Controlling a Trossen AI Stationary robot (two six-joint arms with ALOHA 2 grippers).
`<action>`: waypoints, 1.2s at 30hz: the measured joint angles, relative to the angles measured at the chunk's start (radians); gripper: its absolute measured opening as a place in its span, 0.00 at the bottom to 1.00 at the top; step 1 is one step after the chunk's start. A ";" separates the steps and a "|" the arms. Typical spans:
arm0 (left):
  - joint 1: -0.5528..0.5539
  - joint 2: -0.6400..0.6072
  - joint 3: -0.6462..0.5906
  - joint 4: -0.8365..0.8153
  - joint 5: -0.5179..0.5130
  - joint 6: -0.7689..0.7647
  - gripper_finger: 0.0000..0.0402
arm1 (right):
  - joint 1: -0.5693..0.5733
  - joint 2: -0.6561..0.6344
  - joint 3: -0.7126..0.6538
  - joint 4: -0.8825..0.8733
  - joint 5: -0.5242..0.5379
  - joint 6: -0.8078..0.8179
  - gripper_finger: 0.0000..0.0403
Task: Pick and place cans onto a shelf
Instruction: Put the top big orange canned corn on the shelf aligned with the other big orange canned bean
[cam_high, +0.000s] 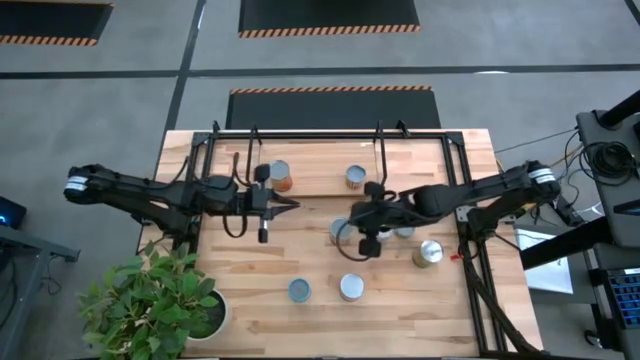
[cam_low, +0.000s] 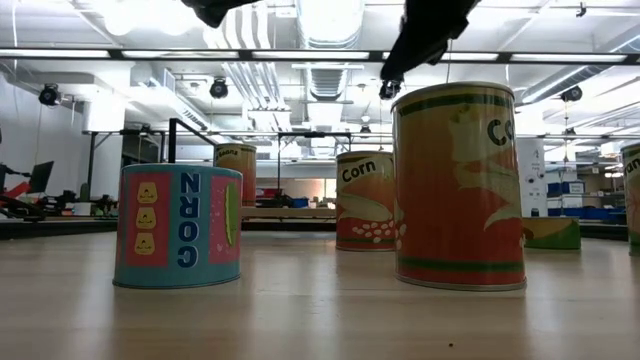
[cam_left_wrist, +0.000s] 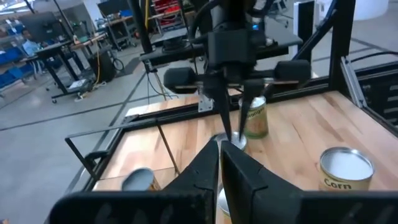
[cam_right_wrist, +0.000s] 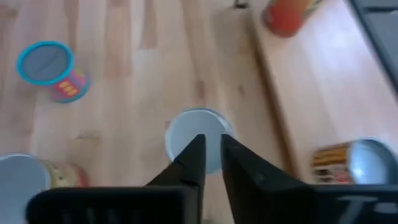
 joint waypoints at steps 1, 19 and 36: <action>0.000 -0.004 -0.002 0.000 0.000 -0.001 0.00 | 0.000 0.018 0.014 -0.006 -0.011 0.008 0.15; 0.000 -0.007 -0.001 -0.006 -0.001 -0.003 0.00 | -0.044 0.236 0.068 -0.052 -0.009 0.016 0.92; 0.000 -0.007 0.000 0.005 -0.001 0.008 0.00 | -0.074 0.329 0.065 -0.039 -0.080 -0.037 0.86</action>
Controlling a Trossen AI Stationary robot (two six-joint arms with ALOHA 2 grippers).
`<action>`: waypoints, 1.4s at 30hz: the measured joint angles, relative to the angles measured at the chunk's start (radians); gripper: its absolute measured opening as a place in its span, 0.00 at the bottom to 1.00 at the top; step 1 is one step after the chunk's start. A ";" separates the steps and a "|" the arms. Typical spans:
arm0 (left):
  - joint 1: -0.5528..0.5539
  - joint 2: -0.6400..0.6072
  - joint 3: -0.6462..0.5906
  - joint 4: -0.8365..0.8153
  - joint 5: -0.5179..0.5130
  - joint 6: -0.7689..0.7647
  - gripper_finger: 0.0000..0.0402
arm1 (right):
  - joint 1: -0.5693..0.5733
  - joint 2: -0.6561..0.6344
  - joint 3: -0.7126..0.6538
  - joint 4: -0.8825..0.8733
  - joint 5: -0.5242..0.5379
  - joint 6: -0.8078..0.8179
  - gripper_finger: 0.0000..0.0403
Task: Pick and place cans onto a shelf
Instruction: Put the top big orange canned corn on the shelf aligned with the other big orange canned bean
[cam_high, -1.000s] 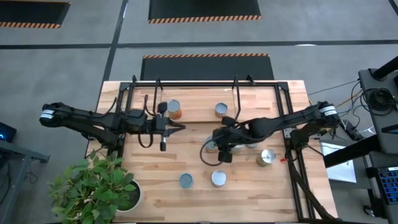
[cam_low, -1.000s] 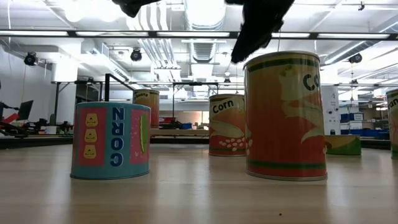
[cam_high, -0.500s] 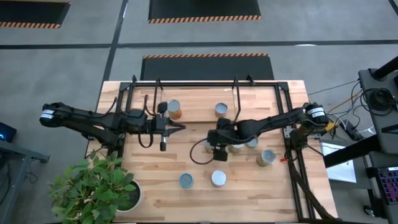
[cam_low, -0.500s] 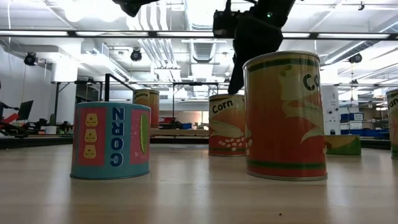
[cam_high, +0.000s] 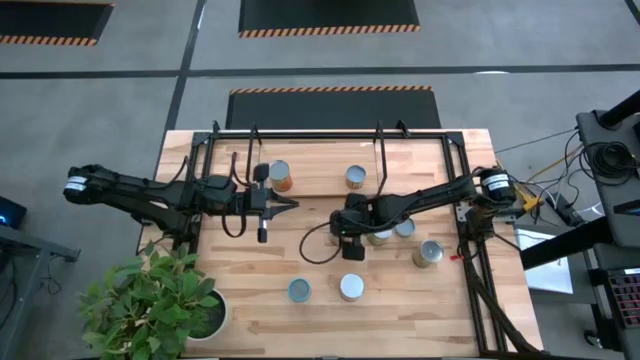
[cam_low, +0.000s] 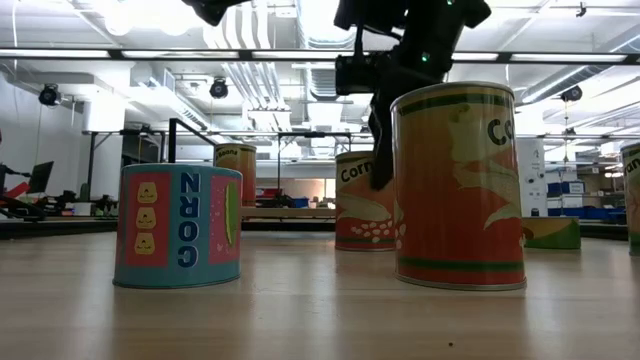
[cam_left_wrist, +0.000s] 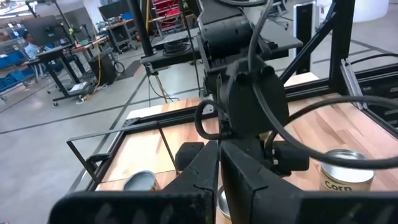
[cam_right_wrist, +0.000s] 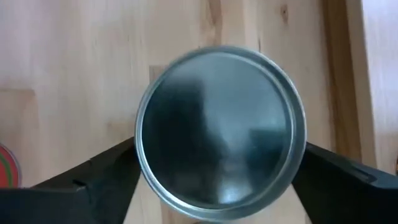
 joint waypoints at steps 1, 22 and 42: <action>0.000 0.000 0.000 0.001 0.000 0.002 0.00 | 0.000 -0.001 0.000 0.006 0.000 0.004 0.82; 0.000 -0.035 0.000 0.029 -0.002 0.037 0.00 | -0.201 -0.051 0.233 0.006 -0.001 -0.143 0.72; 0.000 -0.048 0.000 0.035 -0.079 0.041 0.00 | -0.501 0.122 0.356 0.147 -0.188 -0.367 0.74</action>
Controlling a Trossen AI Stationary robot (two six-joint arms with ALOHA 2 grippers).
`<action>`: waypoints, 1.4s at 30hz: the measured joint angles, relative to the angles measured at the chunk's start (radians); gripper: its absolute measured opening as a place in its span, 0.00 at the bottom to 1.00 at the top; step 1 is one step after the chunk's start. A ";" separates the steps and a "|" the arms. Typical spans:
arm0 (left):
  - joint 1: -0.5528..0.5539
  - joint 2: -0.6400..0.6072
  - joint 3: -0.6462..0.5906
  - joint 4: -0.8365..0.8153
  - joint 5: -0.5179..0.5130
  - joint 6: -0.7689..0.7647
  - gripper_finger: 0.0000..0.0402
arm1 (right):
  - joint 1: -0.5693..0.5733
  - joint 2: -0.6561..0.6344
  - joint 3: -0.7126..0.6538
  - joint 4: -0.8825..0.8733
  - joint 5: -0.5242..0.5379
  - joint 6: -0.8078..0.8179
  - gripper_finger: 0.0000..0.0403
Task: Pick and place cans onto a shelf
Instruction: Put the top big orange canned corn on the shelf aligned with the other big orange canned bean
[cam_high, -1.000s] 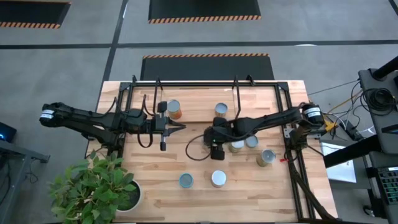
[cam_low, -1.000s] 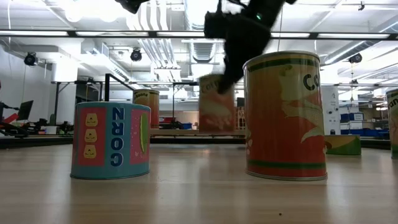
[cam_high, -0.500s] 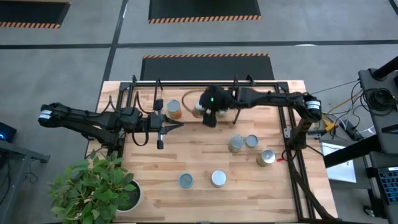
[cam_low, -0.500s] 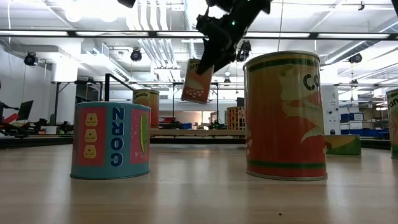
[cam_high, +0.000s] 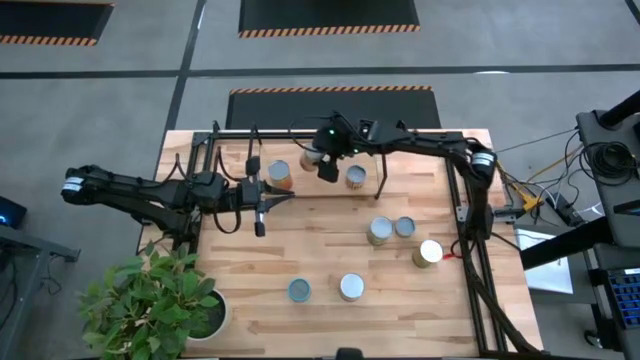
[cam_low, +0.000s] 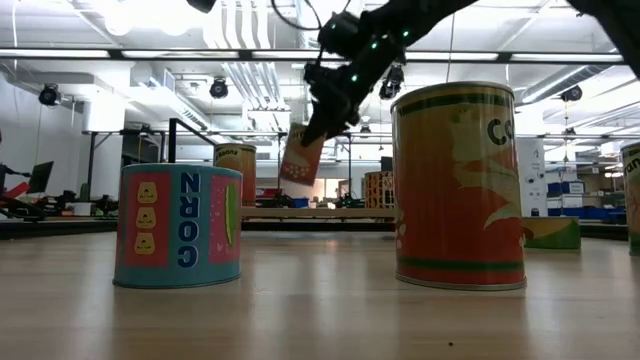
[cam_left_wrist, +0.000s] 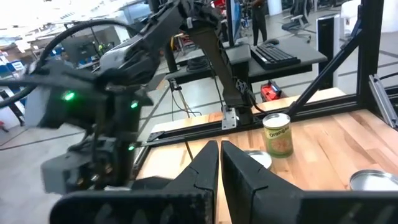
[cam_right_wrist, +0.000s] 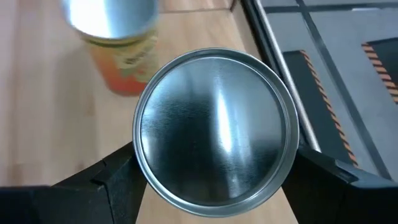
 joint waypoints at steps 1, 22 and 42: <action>0.000 0.000 0.000 0.000 0.000 0.000 0.00 | -0.006 0.019 0.020 -0.006 -0.004 -0.004 0.74; 0.000 0.001 0.000 -0.001 0.002 0.004 0.00 | -0.015 0.242 0.342 -0.229 0.000 -0.094 0.88; 0.000 0.001 0.000 -0.012 0.002 -0.004 0.00 | -0.014 0.093 0.176 -0.287 0.005 -0.060 0.26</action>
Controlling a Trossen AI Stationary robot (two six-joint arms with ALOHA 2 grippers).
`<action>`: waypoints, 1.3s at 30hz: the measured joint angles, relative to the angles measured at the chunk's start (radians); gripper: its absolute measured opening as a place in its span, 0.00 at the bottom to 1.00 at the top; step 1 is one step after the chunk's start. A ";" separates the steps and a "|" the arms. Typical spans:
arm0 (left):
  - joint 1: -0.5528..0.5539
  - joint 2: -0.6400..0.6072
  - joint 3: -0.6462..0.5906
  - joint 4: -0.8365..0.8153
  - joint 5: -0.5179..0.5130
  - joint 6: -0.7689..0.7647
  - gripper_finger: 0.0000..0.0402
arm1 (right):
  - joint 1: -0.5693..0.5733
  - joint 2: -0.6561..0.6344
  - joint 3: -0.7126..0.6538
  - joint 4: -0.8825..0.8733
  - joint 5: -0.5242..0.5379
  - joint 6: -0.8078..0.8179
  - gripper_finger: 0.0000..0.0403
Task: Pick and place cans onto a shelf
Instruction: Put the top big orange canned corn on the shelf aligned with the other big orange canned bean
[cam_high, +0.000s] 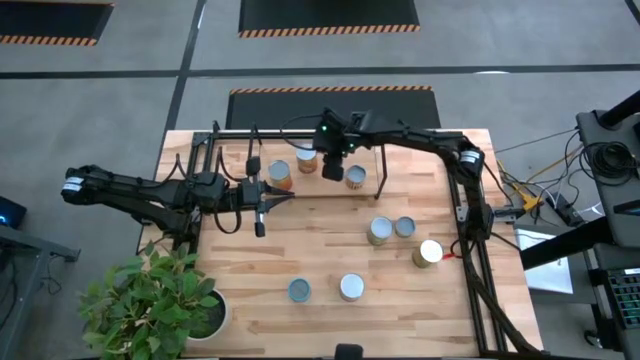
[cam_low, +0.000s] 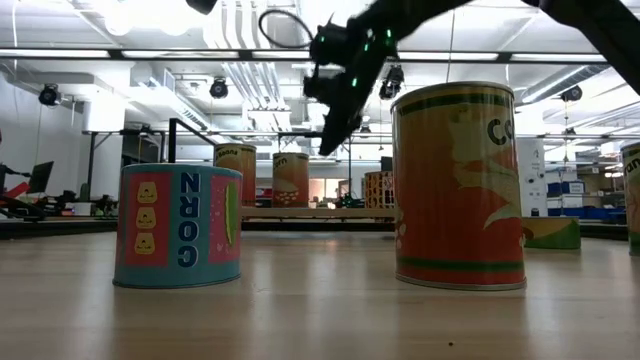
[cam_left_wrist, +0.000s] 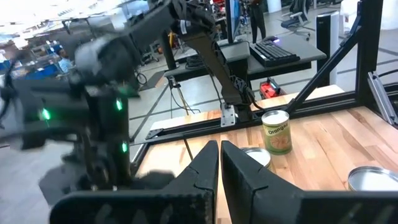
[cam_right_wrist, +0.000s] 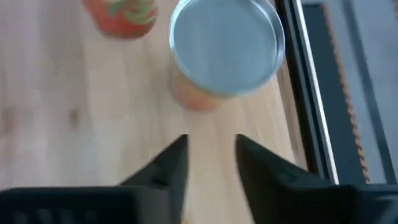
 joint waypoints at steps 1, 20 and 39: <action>0.000 0.000 0.000 -0.001 0.000 0.000 0.00 | 0.000 0.001 -0.034 0.061 0.005 -0.004 0.20; 0.000 0.000 0.000 -0.004 0.000 0.000 0.00 | -0.008 0.001 -0.201 0.460 0.078 -0.055 0.02; 0.000 0.001 0.000 -0.002 0.000 0.000 0.00 | 0.008 0.077 -0.216 0.714 0.026 -0.011 0.02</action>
